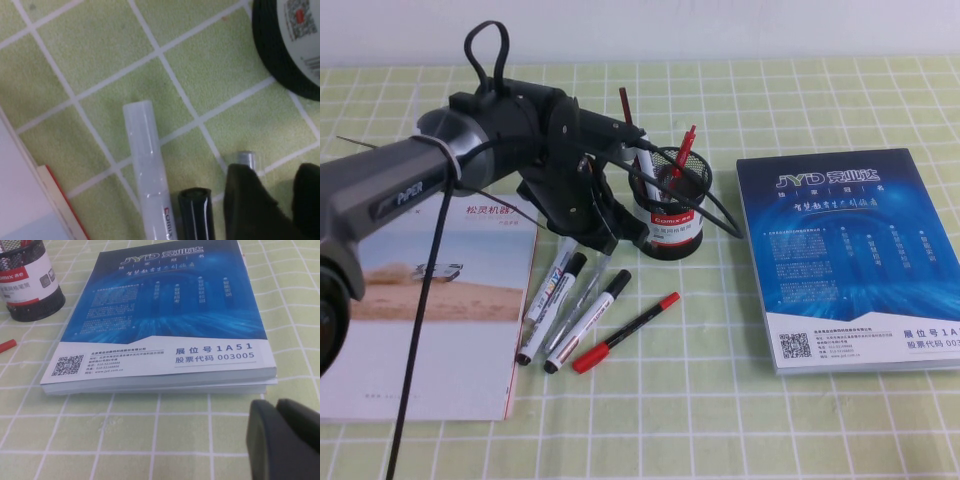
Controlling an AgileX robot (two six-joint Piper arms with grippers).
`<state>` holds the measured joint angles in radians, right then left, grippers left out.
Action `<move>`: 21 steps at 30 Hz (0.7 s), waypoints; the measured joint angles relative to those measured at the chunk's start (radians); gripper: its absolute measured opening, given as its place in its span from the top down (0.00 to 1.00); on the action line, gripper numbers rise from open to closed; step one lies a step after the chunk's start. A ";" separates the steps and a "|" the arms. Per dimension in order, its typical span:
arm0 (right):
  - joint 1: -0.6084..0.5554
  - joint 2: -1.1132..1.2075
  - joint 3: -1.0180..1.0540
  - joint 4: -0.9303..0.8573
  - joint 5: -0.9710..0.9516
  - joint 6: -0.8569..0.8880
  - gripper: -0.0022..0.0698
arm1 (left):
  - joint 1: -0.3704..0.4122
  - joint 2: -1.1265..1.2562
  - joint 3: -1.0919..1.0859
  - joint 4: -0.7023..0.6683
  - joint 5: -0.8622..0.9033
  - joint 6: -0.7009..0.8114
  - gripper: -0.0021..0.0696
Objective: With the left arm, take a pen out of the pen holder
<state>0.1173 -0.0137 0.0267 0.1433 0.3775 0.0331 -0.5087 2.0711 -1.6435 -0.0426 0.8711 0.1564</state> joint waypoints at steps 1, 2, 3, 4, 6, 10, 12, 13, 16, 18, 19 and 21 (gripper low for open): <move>0.000 0.000 0.000 0.000 0.000 0.000 0.99 | 0.000 0.000 0.000 -0.007 0.000 0.000 0.67; 0.000 0.000 0.000 0.000 0.000 0.000 0.99 | 0.000 0.000 0.000 -0.009 0.000 0.000 0.64; 0.000 0.000 0.000 0.000 0.000 0.000 0.99 | 0.000 0.000 0.000 -0.011 0.000 0.000 0.61; 0.000 0.000 0.000 0.000 0.000 0.000 0.99 | 0.000 0.000 0.000 -0.012 0.002 0.000 0.59; 0.000 0.000 0.000 0.000 0.000 0.000 0.99 | 0.000 -0.013 0.000 -0.014 0.017 -0.003 0.56; 0.000 0.000 0.000 0.000 0.000 0.000 0.99 | 0.000 -0.081 0.012 -0.014 0.049 -0.044 0.60; 0.000 0.000 0.000 0.000 0.000 0.000 0.99 | 0.000 -0.147 0.042 -0.014 0.054 -0.055 0.69; 0.000 0.000 0.000 0.000 0.000 0.000 0.99 | 0.001 -0.187 0.069 -0.014 0.051 -0.059 0.77; 0.000 0.000 0.000 0.000 0.000 0.000 0.99 | 0.001 -0.321 0.174 -0.014 0.009 -0.063 0.91; 0.000 0.000 0.000 0.000 0.000 0.000 0.99 | 0.001 -0.407 0.265 -0.014 -0.026 -0.065 0.95; 0.000 0.000 0.000 0.000 0.000 0.000 0.99 | 0.001 -0.456 0.313 -0.014 -0.041 -0.070 0.96; 0.000 0.000 0.000 0.000 0.000 0.000 0.99 | 0.001 -0.548 0.401 -0.006 -0.067 -0.080 0.97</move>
<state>0.1173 -0.0137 0.0267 0.1433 0.3775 0.0331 -0.5081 1.5226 -1.2421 -0.0487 0.8037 0.0767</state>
